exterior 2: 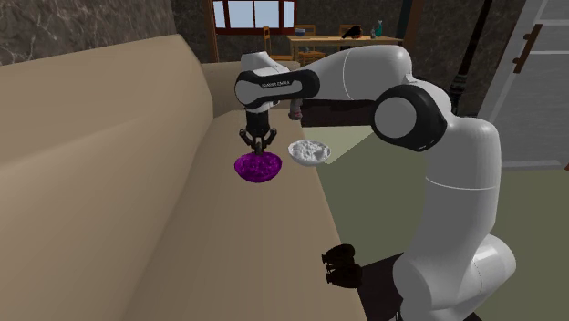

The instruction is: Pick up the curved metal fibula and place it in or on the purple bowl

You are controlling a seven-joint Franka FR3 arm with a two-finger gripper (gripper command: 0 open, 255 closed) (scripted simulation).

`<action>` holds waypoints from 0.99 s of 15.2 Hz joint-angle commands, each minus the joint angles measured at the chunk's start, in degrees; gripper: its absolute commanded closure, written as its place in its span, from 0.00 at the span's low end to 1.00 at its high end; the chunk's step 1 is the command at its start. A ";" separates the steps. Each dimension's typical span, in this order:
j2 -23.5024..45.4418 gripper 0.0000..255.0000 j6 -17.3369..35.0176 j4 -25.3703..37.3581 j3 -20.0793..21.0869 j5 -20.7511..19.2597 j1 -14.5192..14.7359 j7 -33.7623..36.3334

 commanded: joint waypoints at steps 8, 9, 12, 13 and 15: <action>-0.18 0.00 -3.76 3.63 0.16 0.17 0.29 -0.20; -0.12 0.00 -5.71 5.64 0.23 0.18 0.50 -0.27; -0.01 0.00 -7.27 7.31 0.28 0.15 0.68 -0.31; 0.00 0.00 -7.28 7.33 0.28 0.14 0.69 -0.30; 0.01 0.00 -7.28 7.34 0.28 0.14 0.69 -0.30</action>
